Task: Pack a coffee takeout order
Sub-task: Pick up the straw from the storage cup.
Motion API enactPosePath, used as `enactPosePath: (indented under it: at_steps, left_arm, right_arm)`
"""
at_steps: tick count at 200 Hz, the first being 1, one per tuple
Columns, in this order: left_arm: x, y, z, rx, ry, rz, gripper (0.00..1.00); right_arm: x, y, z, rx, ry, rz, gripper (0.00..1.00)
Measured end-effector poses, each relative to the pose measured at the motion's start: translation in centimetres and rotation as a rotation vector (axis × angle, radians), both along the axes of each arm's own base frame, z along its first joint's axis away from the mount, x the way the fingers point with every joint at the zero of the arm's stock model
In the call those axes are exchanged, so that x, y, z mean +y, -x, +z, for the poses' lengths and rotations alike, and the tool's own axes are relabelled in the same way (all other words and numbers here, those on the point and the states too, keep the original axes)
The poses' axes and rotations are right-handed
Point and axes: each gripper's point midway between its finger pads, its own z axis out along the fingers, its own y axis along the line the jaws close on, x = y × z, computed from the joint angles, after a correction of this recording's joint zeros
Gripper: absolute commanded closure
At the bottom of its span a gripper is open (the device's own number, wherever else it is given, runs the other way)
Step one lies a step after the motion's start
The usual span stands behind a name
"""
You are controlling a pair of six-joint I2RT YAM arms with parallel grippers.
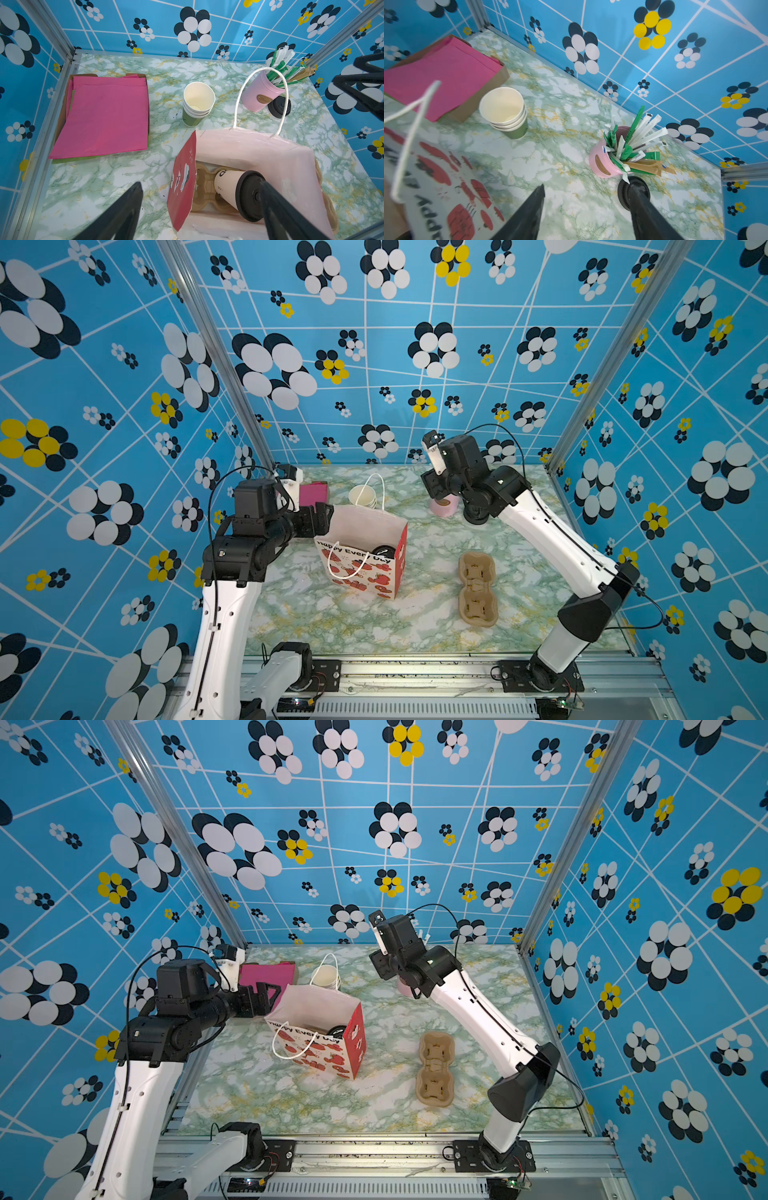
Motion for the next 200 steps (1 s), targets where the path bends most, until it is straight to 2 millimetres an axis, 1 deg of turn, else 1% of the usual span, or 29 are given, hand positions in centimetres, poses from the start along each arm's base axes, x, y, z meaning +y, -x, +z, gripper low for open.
enactPosePath:
  at_steps: [10,31,50,67,114,153,200]
  left_arm:
    - [0.1,-0.1,-0.4,0.01,0.007,0.004,0.09]
    - [0.1,-0.2,-1.4,0.032,0.023,0.001,0.09]
    - [0.0,-0.2,-2.1,0.049,0.034,-0.005,0.09]
    - [-0.1,-0.3,-2.4,0.053,0.04,-0.009,0.08]
    - [-0.2,-0.5,-2.3,0.042,0.051,-0.019,0.08]
    - [-0.3,-0.5,-2.5,0.045,0.056,-0.024,0.08]
    - [-0.4,-0.5,-2.5,0.043,0.06,-0.028,0.08]
  right_arm:
    - [0.0,-1.1,-1.5,0.013,0.038,-0.021,0.41]
    - [0.2,-3.1,-3.8,0.032,0.09,-0.054,0.49]
    - [0.4,-4.4,-5.1,0.04,0.124,-0.076,0.52]
    - [0.2,-5.3,-5.6,0.036,0.153,-0.096,0.55]
    - [-0.3,-6.1,-6.0,0.034,0.214,-0.126,0.62]
    - [-0.7,-6.1,-7.2,0.064,0.26,-0.13,0.65]
    - [-0.4,-6.7,-8.8,0.096,0.296,-0.126,0.69]
